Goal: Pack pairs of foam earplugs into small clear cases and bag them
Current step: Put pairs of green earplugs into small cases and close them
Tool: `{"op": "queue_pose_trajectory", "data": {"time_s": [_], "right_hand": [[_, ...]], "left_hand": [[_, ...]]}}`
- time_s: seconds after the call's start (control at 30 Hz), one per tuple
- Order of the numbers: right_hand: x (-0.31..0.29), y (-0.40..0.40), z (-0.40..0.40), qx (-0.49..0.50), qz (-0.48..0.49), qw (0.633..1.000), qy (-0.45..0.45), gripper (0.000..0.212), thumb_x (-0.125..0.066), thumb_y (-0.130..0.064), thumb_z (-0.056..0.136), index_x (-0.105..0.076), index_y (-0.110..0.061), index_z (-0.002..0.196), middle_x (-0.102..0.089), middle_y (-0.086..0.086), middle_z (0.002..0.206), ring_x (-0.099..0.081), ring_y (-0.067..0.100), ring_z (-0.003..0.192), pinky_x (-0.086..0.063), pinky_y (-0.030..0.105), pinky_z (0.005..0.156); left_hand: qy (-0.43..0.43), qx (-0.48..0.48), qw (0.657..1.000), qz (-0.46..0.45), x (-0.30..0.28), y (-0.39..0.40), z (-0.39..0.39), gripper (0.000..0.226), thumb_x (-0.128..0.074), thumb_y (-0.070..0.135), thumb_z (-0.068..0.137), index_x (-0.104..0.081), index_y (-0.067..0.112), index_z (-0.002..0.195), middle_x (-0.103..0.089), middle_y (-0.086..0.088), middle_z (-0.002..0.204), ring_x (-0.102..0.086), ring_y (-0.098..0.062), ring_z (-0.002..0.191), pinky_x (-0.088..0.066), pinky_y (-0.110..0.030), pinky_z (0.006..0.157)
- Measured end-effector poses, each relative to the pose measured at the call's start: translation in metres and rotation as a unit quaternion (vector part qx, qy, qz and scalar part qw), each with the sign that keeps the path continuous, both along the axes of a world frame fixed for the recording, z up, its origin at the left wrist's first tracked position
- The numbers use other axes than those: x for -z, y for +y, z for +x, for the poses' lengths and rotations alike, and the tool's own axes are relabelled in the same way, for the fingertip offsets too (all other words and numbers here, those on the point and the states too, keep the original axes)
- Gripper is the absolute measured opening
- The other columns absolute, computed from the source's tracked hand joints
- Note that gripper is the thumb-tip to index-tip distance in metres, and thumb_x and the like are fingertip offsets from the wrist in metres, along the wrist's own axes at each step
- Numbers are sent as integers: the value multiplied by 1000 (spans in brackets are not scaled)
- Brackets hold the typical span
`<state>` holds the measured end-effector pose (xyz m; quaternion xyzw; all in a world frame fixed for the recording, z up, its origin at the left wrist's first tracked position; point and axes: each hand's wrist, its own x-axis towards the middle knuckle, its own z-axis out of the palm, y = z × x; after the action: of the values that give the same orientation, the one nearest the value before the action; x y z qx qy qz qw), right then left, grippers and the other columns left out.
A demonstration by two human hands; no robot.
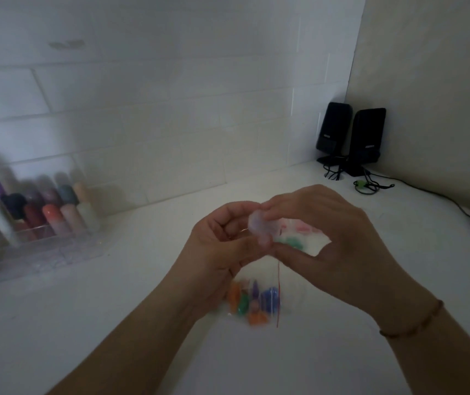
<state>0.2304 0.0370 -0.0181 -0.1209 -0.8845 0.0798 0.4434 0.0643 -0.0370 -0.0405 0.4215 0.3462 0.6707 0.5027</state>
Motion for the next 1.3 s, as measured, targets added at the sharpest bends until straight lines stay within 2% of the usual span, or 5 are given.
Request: {"op": "queue_pose_trajectory", "data": {"time_s": [0.2, 0.37, 0.7, 1.07, 1.3], "right_hand": [[1, -12, -10, -25, 10, 993, 114, 19, -74, -10, 82, -72, -14, 100, -68, 0, 98, -63, 18, 89, -51, 32, 77], [5, -12, -12, -8, -7, 992, 126, 17, -73, -12, 82, -72, -14, 98, -71, -7, 103, -62, 20, 97, -50, 42, 83], [6, -12, -12, 43, 29, 990, 130, 15, -73, -11, 80, -71, -7, 94, -70, 1, 107, -64, 22, 101, -52, 38, 87], [12, -4, -15, 132, 157, 977, 59, 23, -62, -29, 88, -75, -15, 75, -76, -4, 91, -70, 13, 80, -56, 33, 59], [11, -10, -14, 124, 36, 990, 60, 22, -59, -35, 84, -71, -17, 82, -71, -7, 71, -61, 15, 51, -52, 36, 53]], "left_hand": [[-86, 104, 991, 16, -3, -3, 2, 51, -78, 39, 75, -68, 5, 112, -70, -16, 107, -67, -29, 102, -55, -40, 85], [-98, 119, 988, -11, -6, -4, 0, 55, -76, 46, 75, -70, 7, 113, -71, -18, 110, -71, -23, 97, -57, -35, 83], [-143, 84, 986, 5, -4, -1, -3, 51, -87, 30, 66, -70, 4, 107, -71, -18, 106, -71, -28, 96, -58, -33, 78], [-156, 43, 987, -3, 1, 3, 1, 51, -94, 21, 52, -70, 3, 94, -70, -21, 99, -71, -28, 90, -59, -30, 75], [-151, 19, 988, -14, 2, 5, 0, 52, -96, 24, 47, -72, 5, 89, -71, -17, 94, -71, -25, 87, -59, -29, 75]]}}
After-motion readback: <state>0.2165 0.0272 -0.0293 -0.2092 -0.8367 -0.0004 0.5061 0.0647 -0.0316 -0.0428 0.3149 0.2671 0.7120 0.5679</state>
